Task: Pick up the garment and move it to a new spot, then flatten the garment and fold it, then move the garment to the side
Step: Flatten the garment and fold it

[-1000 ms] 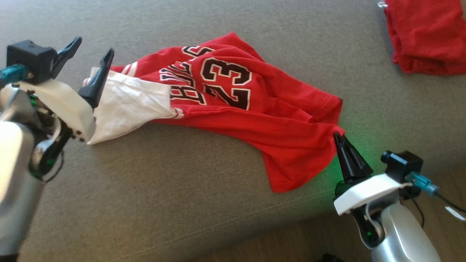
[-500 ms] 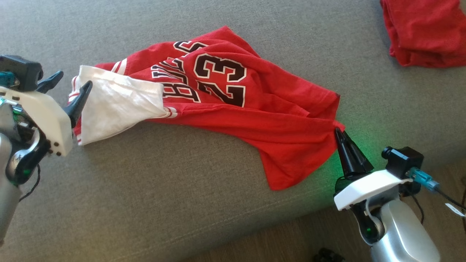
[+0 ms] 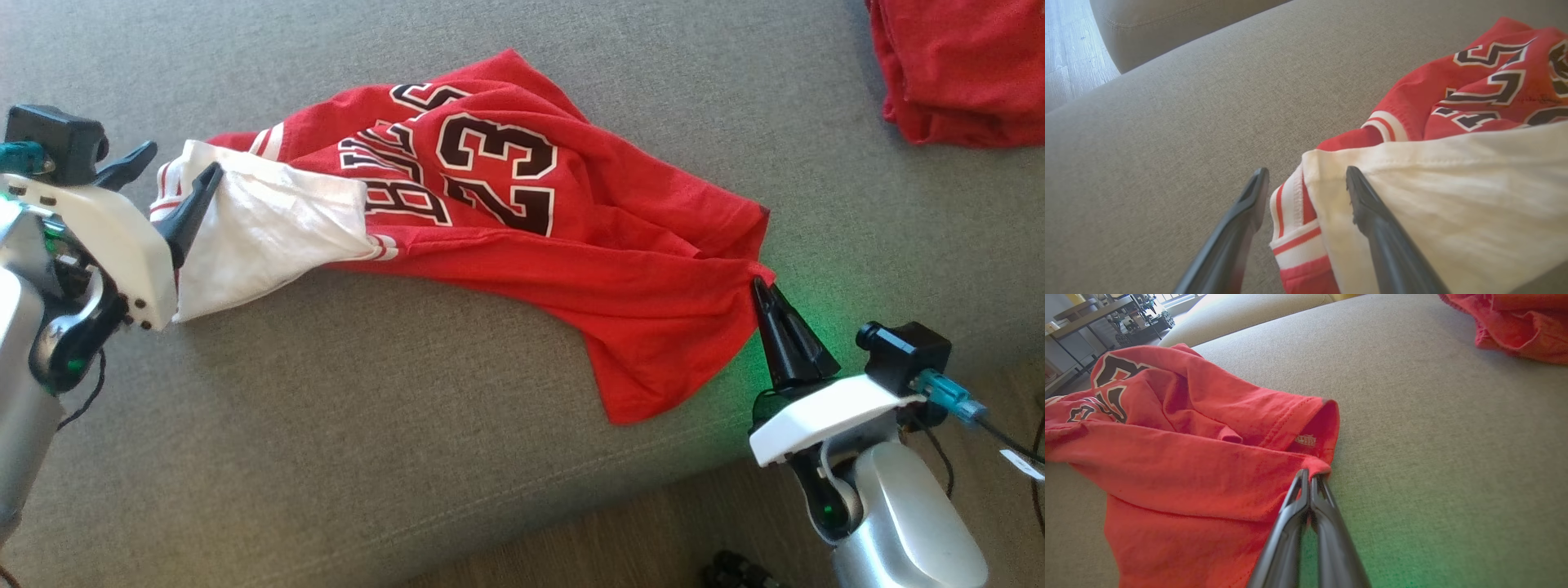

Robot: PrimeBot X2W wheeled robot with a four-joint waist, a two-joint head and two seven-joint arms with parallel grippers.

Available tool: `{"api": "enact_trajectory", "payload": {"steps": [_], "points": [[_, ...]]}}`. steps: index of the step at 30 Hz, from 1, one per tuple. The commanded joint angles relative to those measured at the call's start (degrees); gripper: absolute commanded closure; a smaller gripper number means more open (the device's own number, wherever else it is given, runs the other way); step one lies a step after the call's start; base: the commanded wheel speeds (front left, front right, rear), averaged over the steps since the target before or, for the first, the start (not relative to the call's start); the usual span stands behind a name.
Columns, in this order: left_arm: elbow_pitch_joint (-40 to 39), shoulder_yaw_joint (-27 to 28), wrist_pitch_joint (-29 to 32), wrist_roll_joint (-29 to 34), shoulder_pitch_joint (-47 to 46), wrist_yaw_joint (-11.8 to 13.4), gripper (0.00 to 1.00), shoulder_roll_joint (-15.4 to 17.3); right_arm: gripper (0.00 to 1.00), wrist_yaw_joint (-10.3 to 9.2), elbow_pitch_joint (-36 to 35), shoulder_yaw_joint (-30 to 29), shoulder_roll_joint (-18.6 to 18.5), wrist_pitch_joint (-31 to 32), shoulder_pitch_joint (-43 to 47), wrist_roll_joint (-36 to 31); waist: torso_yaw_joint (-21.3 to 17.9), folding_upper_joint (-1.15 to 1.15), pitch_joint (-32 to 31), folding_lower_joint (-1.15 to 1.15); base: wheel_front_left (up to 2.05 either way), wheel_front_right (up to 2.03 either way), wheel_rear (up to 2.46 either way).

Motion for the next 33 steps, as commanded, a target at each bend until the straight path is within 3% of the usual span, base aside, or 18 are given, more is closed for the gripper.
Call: {"api": "enact_trajectory", "payload": {"steps": [1, 8, 9, 10, 11, 14, 17, 18, 19, 20, 26, 33], "points": [[-0.72, 2.02, -0.66, -0.53, -3.19, 0.08, 0.00, 2.30, 1.00, -0.02, -1.76, 0.94, -0.20, -0.53, -0.70, -0.46, -0.07, 0.00, -0.01, 0.00, 0.00, 0.00, 0.00], [0.94, -0.86, -1.53, -2.19, -4.40, 0.08, 0.00, 2.69, 1.00, -0.02, -1.90, 0.89, -0.20, -0.53, -0.63, -0.69, -0.49, 0.00, -0.10, 0.00, 0.00, 0.00, 0.00], [0.99, -1.34, -1.70, -2.43, -4.59, 0.08, 0.06, 2.77, 1.00, -0.02, -1.93, 0.82, -0.20, -0.53, -0.62, -0.73, -0.53, 0.00, -0.09, 0.00, 0.00, 0.00, 0.00], [1.06, -1.83, -1.86, -2.63, -4.79, 0.08, 0.23, 2.89, 1.00, -0.02, -1.94, 0.79, -0.20, -0.53, -0.62, -0.77, -0.58, 0.00, -0.06, 0.00, 0.00, 0.00, 0.00], [1.18, -2.25, -2.04, -2.85, -5.01, 0.08, 0.46, 3.02, 1.00, -0.02, -1.95, 0.77, -0.20, -0.53, -0.63, -0.80, -0.63, 0.00, -0.02, 0.00, 0.00, 0.00, 0.00], [1.59, -3.41, -2.32, -3.54, -5.57, 0.08, 0.58, 3.40, 1.00, -0.02, -2.00, 0.84, -0.20, -0.53, -0.63, -0.79, -0.82, 0.00, 0.10, 0.00, 0.00, 0.00, 0.00], [2.18, -4.56, -2.56, -3.98, -6.05, 0.08, 0.78, 3.71, 1.00, -0.02, -2.01, 0.90, -0.20, -0.53, -0.55, -0.74, -0.95, 0.00, 0.08, 0.00, 0.00, 0.00, 0.00], [2.18, -4.56, -2.56, -3.98, -6.05, 0.08, 0.78, 3.71, 1.00, -0.02, -2.01, 0.90, -0.20, -0.53, -0.55, -0.74, -0.95, 0.00, 0.08, 0.00, 0.00, 0.00, 0.00], [2.40, -4.87, -2.73, -4.12, -6.18, 0.08, 0.93, 3.76, 1.00, -0.02, -1.98, 0.89, -0.20, -0.53, -0.50, -0.75, -0.97, 0.00, 0.02, 0.00, 0.00, 0.00, 0.00], [2.58, -5.30, -2.87, -4.20, -6.27, 0.08, 1.00, 3.82, 1.00, -0.02, -1.94, 0.90, -0.20, -0.53, -0.43, -0.75, -0.98, 0.00, -0.09, 0.00, 0.00, 0.00, 0.00], [2.45, -7.78, -5.59, -4.03, -6.66, 0.08, 1.00, 4.23, 1.00, -0.02, -1.77, 0.42, -0.20, -0.53, 0.23, -1.12, -0.56, 0.00, -1.65, 0.00, 0.00, 0.00, 0.00], [-0.85, -7.05, -13.08, -3.99, -6.84, 0.08, 1.00, 5.61, 1.00, -0.02, -5.74, -1.75, -0.20, -0.53, -0.49, -3.02, 0.53, 0.00, -5.16, 0.00, 0.00, 0.00, 0.00]]}}
